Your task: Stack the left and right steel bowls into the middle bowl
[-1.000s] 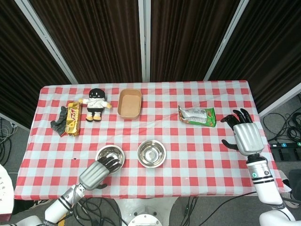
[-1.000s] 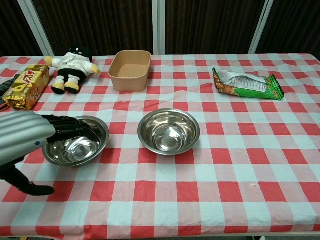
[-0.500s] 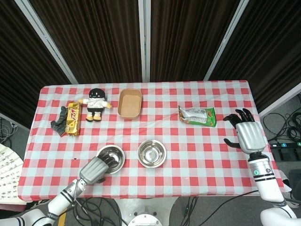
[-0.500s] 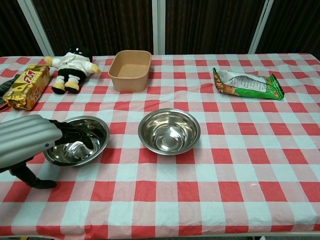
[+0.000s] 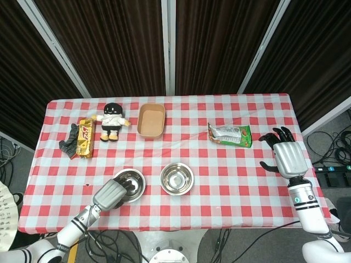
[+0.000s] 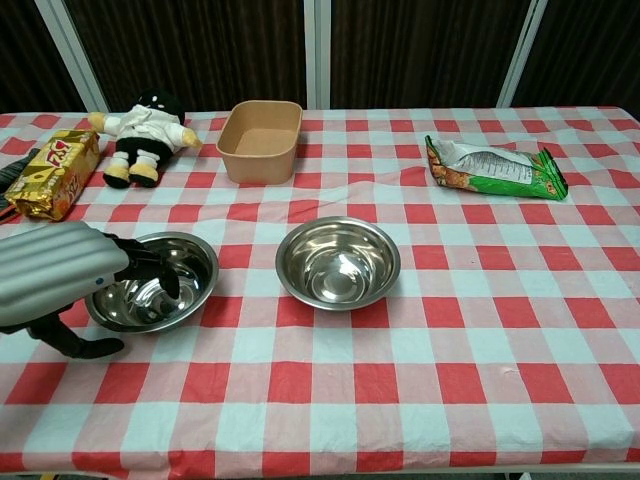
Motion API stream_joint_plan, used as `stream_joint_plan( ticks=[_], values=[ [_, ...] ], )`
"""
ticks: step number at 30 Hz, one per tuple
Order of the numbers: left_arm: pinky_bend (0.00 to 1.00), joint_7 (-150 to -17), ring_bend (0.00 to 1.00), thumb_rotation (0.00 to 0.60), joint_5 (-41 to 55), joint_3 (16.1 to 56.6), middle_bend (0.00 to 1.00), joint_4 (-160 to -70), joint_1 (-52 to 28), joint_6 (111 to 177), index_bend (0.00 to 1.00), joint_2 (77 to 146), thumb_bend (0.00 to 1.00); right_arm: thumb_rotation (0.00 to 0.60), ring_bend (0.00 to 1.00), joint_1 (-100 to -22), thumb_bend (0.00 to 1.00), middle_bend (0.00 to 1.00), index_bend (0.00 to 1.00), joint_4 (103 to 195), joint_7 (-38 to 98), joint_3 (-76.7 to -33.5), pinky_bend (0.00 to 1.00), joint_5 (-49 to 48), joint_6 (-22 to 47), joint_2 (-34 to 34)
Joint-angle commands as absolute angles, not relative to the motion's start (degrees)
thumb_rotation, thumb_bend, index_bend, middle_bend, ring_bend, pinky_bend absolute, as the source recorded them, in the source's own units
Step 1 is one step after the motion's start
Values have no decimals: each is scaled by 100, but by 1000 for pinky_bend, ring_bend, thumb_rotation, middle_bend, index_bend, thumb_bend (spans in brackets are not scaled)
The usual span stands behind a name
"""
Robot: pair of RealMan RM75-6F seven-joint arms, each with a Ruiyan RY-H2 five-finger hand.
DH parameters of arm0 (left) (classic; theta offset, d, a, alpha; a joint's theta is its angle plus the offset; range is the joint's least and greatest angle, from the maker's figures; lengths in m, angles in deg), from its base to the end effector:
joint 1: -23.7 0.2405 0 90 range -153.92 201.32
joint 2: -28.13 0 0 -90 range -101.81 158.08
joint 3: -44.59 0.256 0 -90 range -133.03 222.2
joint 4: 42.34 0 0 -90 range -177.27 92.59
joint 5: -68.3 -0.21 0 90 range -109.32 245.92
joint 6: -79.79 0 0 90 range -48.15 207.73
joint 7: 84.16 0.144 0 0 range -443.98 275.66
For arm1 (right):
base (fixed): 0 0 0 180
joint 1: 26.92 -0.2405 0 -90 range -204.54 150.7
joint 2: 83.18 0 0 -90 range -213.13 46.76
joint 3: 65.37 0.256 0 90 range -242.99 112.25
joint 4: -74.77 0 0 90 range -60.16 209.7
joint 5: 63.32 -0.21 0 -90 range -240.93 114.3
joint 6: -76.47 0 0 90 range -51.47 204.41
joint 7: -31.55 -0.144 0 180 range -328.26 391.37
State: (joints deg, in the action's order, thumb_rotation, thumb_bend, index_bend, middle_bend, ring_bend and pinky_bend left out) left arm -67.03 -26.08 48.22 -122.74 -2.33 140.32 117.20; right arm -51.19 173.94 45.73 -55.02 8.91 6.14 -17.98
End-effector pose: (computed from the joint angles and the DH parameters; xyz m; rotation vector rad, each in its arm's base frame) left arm -0.2208 0.2270 -0.0406 -2.1664 -0.7112 -0.8296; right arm -0.2296 -0.2945 0.1350 1.5412 -0.8334 0.9204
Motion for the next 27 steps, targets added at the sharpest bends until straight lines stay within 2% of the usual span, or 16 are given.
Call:
stream_joint_plan(
  ticks=[1, 20, 27],
  values=[
    [435, -6680, 364, 600, -2677, 4838, 441, -12146, -243, 14140, 409, 11818, 292, 600, 130, -5116, 83, 294, 311, 17377, 4573, -5503, 104, 871, 625, -1798],
    [643, -6679, 581, 600, -2807, 4863, 673, -11563, -345, 14386, 652, 12232, 383, 600, 130, -5100, 84, 295, 311, 17297, 4493, -5496, 105, 834, 654, -1804],
    [667, -6643, 609, 600, -2765, 4879, 700, -11625, -386, 14354, 676, 12194, 397, 600, 130, -5111, 83, 295, 311, 17277, 4486, -5491, 105, 831, 669, -1784]
  ],
)
